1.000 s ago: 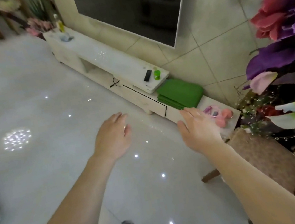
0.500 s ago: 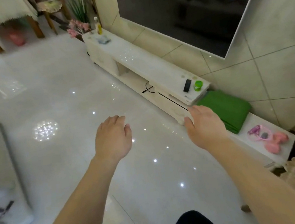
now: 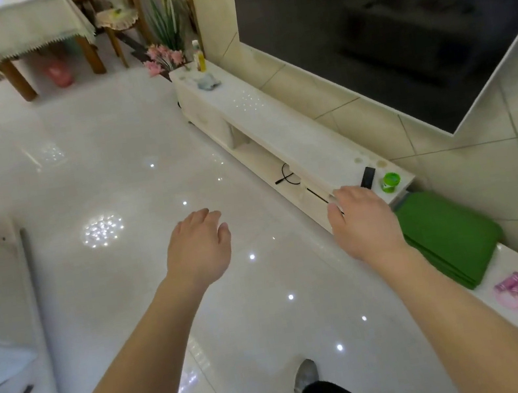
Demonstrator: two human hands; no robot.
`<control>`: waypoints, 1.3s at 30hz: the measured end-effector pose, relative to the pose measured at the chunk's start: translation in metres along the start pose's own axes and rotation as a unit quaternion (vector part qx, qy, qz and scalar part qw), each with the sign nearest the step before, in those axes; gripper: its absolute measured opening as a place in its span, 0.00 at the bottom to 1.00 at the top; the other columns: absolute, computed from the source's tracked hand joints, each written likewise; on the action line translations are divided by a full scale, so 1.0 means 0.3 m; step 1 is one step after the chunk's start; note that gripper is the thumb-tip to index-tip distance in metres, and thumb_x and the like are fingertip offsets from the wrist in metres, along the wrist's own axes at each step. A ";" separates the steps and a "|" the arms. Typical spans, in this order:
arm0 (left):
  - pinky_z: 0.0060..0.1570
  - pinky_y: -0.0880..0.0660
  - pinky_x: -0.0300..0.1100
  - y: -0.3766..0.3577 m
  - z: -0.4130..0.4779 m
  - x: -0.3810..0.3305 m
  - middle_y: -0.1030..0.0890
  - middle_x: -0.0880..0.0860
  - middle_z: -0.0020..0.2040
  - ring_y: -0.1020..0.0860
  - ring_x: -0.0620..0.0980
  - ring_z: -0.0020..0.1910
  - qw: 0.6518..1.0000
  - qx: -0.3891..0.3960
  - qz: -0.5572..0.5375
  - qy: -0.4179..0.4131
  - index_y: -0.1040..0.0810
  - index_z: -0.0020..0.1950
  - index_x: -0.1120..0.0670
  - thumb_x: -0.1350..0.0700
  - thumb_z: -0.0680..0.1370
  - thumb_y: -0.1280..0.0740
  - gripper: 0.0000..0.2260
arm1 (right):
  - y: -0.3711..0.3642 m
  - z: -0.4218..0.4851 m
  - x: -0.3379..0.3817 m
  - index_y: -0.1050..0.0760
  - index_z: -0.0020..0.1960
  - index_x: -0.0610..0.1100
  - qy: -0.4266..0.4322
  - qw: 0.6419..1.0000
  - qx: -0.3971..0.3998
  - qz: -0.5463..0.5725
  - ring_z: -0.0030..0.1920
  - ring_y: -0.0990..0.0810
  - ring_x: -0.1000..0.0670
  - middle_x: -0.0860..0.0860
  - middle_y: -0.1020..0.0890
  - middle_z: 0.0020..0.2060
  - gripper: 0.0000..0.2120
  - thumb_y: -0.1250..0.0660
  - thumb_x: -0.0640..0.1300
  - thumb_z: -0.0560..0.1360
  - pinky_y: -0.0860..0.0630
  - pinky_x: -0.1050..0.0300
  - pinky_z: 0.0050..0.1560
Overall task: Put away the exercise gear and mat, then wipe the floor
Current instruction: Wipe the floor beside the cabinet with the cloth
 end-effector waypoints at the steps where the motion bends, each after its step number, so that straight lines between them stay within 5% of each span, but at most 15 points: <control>1: 0.70 0.37 0.50 0.010 0.041 0.008 0.26 0.56 0.70 0.31 0.57 0.70 1.000 -0.003 0.000 0.006 0.28 0.71 0.57 0.51 0.83 0.46 0.20 | -0.006 0.053 0.009 0.29 0.42 0.41 0.004 1.000 0.004 -0.002 0.47 0.26 0.43 0.47 0.23 0.41 0.12 0.47 0.45 0.78 0.29 0.49 0.50; 9: 0.71 0.39 0.50 0.067 0.334 0.117 0.28 0.56 0.72 0.32 0.57 0.71 0.999 -0.008 -0.003 0.052 0.29 0.73 0.55 0.51 0.83 0.45 0.20 | -0.059 0.419 0.124 0.27 0.46 0.42 0.049 0.998 0.028 -0.009 0.48 0.26 0.44 0.47 0.22 0.44 0.17 0.52 0.49 0.77 0.29 0.48 0.54; 17: 0.71 0.38 0.51 0.084 0.696 0.302 0.29 0.56 0.73 0.33 0.57 0.72 0.999 -0.002 -0.013 0.044 0.30 0.74 0.56 0.51 0.83 0.45 0.20 | -0.153 0.748 0.290 0.26 0.61 0.38 0.059 0.997 0.047 -0.001 0.59 0.28 0.43 0.44 0.22 0.57 0.16 0.46 0.45 0.81 0.33 0.50 0.62; 34: 0.69 0.35 0.50 0.095 1.577 0.574 0.27 0.57 0.70 0.31 0.58 0.70 0.999 0.033 -0.032 -0.021 0.29 0.72 0.58 0.52 0.83 0.44 0.20 | -0.336 1.494 0.505 0.25 0.59 0.37 -0.021 0.999 0.046 -0.004 0.60 0.28 0.42 0.42 0.22 0.58 0.17 0.46 0.46 0.81 0.34 0.51 0.62; 39: 0.71 0.39 0.49 0.087 1.879 0.595 0.29 0.56 0.73 0.34 0.56 0.73 0.999 0.032 -0.029 -0.006 0.31 0.74 0.57 0.52 0.84 0.45 0.20 | -0.395 1.810 0.510 0.28 0.67 0.39 -0.008 0.999 0.051 0.004 0.65 0.30 0.44 0.44 0.24 0.64 0.20 0.47 0.47 0.82 0.36 0.52 0.66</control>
Point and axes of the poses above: each hand's wrist, its own z-axis towards the middle knuckle, its own y-axis out of the back of the hand, x = y × z, the point moved 5 cm from there along z, towards the middle knuckle
